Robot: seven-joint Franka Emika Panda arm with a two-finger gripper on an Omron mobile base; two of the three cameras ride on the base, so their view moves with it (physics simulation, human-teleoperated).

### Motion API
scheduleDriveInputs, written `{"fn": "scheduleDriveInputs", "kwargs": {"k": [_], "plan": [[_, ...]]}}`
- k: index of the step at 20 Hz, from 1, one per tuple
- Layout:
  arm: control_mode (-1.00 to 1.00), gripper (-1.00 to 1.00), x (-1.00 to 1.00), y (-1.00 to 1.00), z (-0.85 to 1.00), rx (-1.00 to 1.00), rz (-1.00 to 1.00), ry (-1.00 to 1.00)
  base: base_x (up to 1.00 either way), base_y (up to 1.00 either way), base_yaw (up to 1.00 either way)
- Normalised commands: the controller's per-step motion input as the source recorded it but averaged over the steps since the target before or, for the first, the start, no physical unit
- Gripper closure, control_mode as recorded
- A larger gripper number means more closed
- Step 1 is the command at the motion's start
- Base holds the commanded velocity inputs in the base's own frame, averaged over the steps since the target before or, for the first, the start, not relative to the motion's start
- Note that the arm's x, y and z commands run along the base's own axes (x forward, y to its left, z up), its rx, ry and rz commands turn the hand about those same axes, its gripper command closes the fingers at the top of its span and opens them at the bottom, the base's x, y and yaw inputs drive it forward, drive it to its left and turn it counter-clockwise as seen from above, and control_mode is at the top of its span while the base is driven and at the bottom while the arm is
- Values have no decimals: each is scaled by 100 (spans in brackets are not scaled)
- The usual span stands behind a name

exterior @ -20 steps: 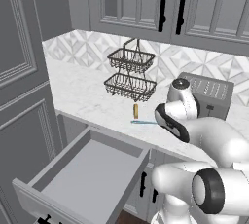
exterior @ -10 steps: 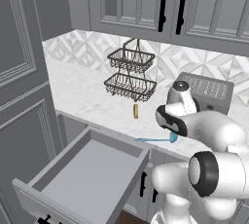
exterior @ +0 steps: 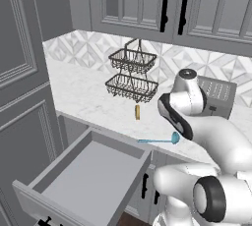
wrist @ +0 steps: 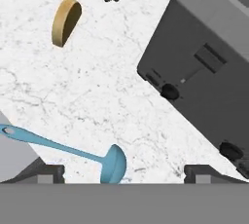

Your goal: Pick the ladle from the drawer and place it on the counter.

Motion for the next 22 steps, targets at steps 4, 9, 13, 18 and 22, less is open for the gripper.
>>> {"fn": "scheduleDriveInputs", "kwargs": {"k": [4,9,13,18,22], "plan": [[-100,-100,-21,100,32,-3,8,4,0,0,0],[-100,-100,0,100,30,-13,11,12,0,0,0],[-100,-100,0,100,1,-18,12,13,0,0,0],[-100,-100,0,92,0,-18,8,2,0,0,0],[-100,-100,0,2,0,0,1,0,0,0,0]]}}
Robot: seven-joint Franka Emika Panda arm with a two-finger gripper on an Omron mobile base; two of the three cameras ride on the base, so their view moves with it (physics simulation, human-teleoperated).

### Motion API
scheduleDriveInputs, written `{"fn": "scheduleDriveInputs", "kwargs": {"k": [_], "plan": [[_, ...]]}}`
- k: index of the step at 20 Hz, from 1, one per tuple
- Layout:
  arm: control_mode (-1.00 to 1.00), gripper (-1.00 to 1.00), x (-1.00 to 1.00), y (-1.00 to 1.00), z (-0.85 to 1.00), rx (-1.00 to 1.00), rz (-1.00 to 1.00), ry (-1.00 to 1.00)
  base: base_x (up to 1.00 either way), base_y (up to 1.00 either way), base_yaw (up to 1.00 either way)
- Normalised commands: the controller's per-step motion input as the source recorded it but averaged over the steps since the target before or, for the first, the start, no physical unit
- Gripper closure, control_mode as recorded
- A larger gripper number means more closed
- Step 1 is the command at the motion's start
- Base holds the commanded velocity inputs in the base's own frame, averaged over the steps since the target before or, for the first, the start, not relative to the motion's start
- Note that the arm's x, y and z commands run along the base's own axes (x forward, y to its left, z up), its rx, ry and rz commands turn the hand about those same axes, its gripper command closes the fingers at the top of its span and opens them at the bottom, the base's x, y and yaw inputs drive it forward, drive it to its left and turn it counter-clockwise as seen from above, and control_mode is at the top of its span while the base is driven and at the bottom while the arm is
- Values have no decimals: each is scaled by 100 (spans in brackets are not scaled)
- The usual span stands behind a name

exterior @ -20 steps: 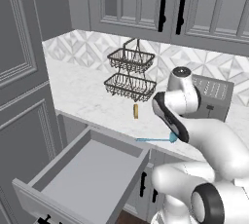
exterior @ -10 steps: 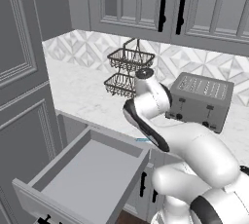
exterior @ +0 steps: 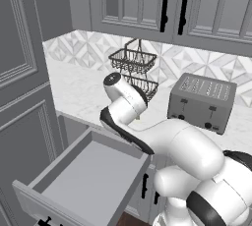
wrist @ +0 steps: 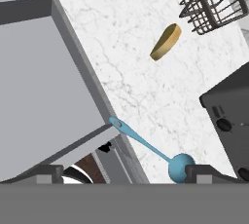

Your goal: Pick the ladle from the drawer and place it on the counter.

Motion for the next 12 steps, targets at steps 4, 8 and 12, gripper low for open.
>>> {"fn": "scheduleDriveInputs", "kwargs": {"k": [4,8,12], "plan": [[-100,-100,0,0,0,0,0,0,0,0,0],[-100,-100,0,0,0,0,0,0,0,0,0],[-100,-100,-9,0,0,0,0,-2,0,0,0]]}}
